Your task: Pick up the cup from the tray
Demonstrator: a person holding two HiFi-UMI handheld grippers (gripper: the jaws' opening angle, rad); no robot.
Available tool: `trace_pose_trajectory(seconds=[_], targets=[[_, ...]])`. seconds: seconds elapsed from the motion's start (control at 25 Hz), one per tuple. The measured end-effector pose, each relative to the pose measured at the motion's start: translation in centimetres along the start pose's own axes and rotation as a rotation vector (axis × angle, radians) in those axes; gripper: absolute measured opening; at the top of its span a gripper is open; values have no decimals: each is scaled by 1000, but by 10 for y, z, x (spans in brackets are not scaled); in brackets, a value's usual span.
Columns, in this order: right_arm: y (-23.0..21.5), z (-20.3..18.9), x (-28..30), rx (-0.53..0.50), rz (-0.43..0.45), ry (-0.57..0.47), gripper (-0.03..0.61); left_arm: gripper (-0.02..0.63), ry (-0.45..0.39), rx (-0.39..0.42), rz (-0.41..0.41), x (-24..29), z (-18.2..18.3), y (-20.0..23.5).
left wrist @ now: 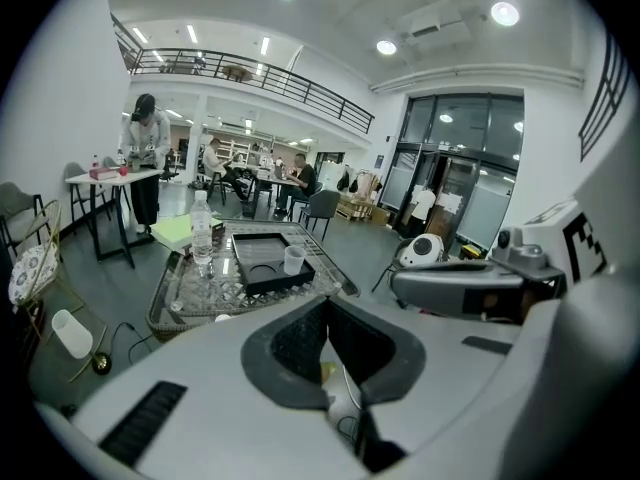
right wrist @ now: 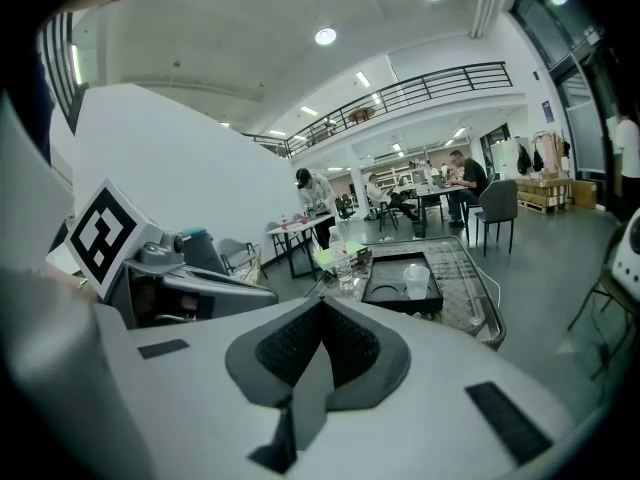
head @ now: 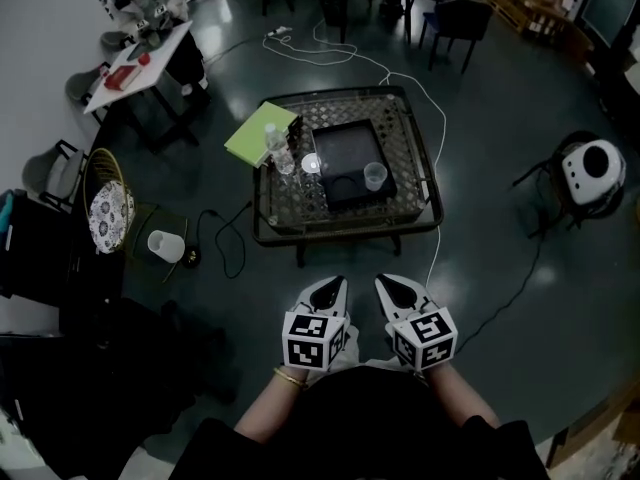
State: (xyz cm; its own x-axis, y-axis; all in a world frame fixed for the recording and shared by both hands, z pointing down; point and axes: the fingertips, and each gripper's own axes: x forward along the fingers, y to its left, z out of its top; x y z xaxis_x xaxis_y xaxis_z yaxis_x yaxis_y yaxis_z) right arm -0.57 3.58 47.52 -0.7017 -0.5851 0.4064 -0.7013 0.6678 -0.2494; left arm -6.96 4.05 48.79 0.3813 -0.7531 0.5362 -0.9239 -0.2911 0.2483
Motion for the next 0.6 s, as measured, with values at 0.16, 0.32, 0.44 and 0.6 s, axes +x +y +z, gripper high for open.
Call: trace_pose_trajectory(seconds=[0.16, 0.32, 0.44, 0.6], targets=[[-5, 9, 23, 12, -11, -2, 11, 12, 8, 14, -16, 13, 13, 18], [-8, 17, 44, 17, -20, -2, 11, 12, 15, 22, -29, 25, 22, 35], [-9, 22, 59, 22, -28, 2, 11, 12, 21, 22, -40, 31, 29, 48], [-15, 29, 76, 19, -38, 14, 11, 12, 21, 21, -51, 40, 38, 61]])
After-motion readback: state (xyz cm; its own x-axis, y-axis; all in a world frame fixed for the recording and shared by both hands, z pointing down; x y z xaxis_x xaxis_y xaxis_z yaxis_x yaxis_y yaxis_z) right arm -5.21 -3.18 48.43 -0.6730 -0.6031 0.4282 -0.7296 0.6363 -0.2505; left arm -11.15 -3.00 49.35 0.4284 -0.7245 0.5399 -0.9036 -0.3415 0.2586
